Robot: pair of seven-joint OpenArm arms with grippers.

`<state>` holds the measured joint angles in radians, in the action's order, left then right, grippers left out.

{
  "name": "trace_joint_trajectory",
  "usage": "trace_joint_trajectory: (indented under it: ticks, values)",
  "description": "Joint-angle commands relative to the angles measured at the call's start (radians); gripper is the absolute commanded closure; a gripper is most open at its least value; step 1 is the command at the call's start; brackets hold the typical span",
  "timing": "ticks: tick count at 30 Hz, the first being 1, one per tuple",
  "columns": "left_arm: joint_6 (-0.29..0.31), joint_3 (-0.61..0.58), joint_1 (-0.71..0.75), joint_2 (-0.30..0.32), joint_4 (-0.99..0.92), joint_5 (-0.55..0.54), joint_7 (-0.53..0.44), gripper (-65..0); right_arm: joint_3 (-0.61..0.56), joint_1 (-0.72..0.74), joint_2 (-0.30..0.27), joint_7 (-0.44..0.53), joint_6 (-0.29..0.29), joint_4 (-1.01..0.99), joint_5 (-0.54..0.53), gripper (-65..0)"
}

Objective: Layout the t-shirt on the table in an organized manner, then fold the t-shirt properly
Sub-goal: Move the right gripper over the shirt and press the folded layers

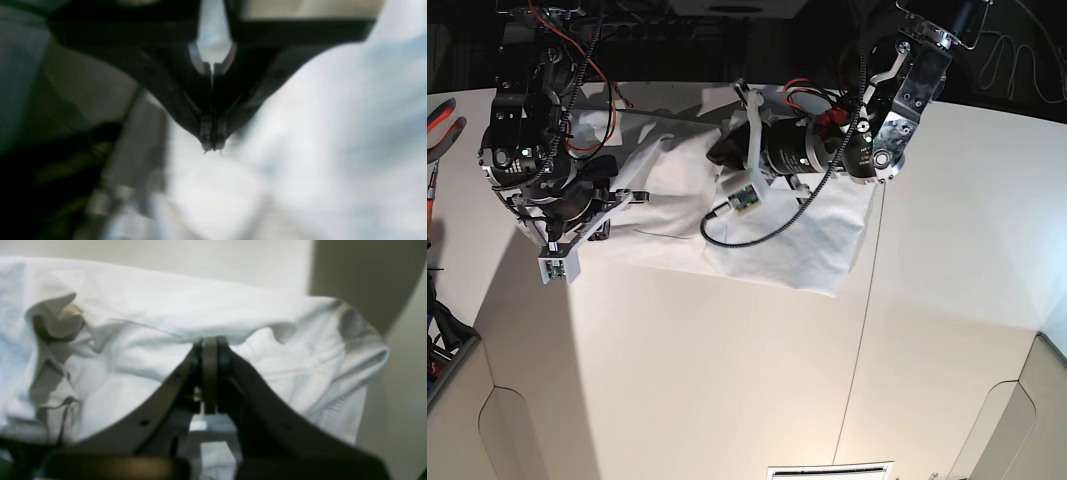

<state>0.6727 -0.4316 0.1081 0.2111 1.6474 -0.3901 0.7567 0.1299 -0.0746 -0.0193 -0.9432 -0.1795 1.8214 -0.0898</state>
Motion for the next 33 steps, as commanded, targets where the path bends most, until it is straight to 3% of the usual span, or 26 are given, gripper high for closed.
trace_joint_trajectory:
  ticks: [1,5,9,12,15,18,21,26,29,33]
  values:
    - [0.025,-0.010,-0.008,0.000,0.014,-0.035,-0.001,0.0,0.001,0.011,-0.002,0.023,-0.004,0.018,-0.008,0.0]
    - [0.025,0.013,-0.011,0.003,0.052,-0.093,0.004,0.0,0.001,0.011,-0.002,0.023,-0.004,0.018,-0.008,0.0]
    - [0.025,0.149,-0.011,0.003,0.154,-0.146,-0.009,0.0,0.001,0.011,-0.002,0.023,-0.013,0.018,-0.037,0.0]
    - [0.025,0.285,-0.017,0.003,0.172,-0.147,-0.080,0.0,0.000,0.011,-0.002,0.023,-0.137,0.018,-0.203,0.0]
    - [-0.019,0.384,-0.043,0.003,0.119,-0.145,-0.092,0.0,-0.006,0.013,0.005,0.023,-0.287,0.018,-0.437,0.0]
    - [-0.073,0.427,-0.082,0.003,-0.014,-0.144,-0.101,0.0,-0.056,0.021,0.025,0.023,-0.377,0.018,-0.594,0.0]
    - [-0.109,0.431,-0.127,0.002,-0.182,-0.145,-0.107,0.0,-0.153,0.042,0.071,0.030,-0.386,0.016,-0.572,0.0]
    - [-0.117,0.431,-0.158,0.003,-0.308,-0.145,-0.106,0.0,-0.316,0.119,0.136,0.120,-0.381,-0.076,-0.398,0.0]
    - [-0.157,0.431,-0.158,0.003,-0.305,-0.145,-0.103,0.0,-0.346,0.196,0.165,0.162,-0.374,-0.229,-0.362,0.0]
    - [-0.162,0.433,-0.158,0.005,-0.304,-0.145,-0.103,0.0,-0.341,0.288,0.171,0.224,-0.374,-0.442,-0.359,0.0]
